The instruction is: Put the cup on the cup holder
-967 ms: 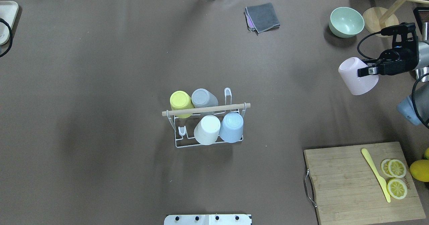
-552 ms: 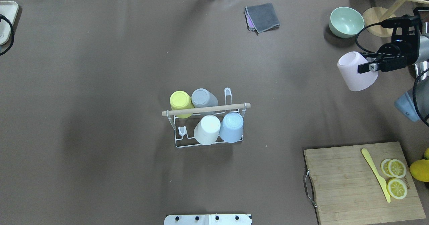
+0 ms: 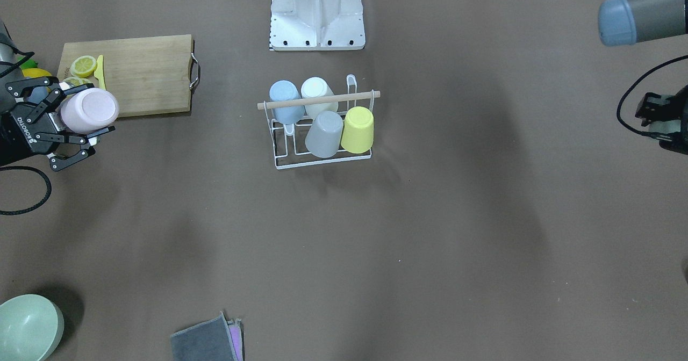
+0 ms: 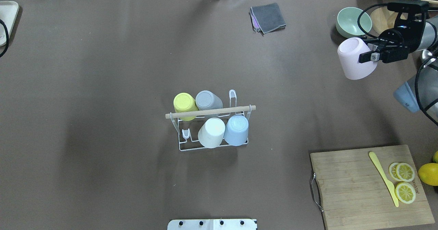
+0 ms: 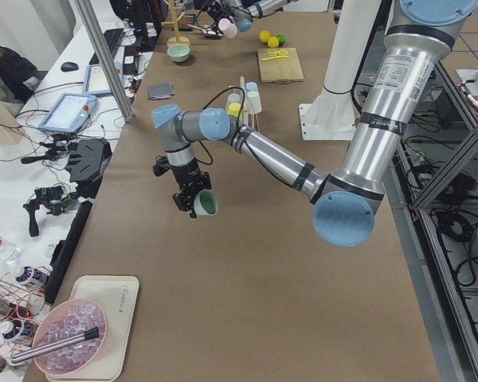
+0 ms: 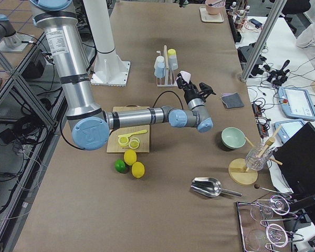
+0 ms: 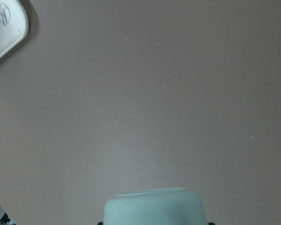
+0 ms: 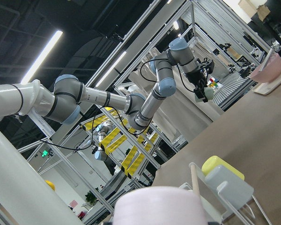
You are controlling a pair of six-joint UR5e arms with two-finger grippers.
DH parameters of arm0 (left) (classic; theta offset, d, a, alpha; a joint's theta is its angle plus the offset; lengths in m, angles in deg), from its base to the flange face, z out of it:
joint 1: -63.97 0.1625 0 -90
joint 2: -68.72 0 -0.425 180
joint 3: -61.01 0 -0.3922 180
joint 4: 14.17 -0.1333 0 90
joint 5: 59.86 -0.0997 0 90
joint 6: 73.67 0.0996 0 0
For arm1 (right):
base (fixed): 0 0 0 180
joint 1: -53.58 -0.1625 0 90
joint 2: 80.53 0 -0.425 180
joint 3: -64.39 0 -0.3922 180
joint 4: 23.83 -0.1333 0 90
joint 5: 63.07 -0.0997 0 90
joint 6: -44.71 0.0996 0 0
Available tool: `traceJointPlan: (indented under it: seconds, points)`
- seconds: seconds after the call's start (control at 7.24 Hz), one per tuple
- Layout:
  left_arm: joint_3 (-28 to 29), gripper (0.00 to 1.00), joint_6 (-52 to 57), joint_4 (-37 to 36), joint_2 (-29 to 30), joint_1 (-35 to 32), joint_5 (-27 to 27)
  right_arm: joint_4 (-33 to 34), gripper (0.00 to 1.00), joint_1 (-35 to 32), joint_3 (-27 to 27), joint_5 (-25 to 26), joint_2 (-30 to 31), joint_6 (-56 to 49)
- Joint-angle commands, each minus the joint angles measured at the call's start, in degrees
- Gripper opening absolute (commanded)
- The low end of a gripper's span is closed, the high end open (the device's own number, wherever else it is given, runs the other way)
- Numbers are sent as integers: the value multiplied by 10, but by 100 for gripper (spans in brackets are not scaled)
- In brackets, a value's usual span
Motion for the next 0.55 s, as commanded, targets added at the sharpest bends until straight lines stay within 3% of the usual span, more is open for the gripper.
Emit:
traceJointPlan:
  seconds: [0.0,0.28,0.41]
  points:
    - [-53,0,-51,95,-83,1,1,-2,14,0,-4,-6,-19,-72]
    - [-80,0,-98,305,-228,8,2,-2,14,9,-8,-10,-25,-174]
    - [-77,0,-106,378,-272,18,2,-2,14,24,-9,-11,-27,-234]
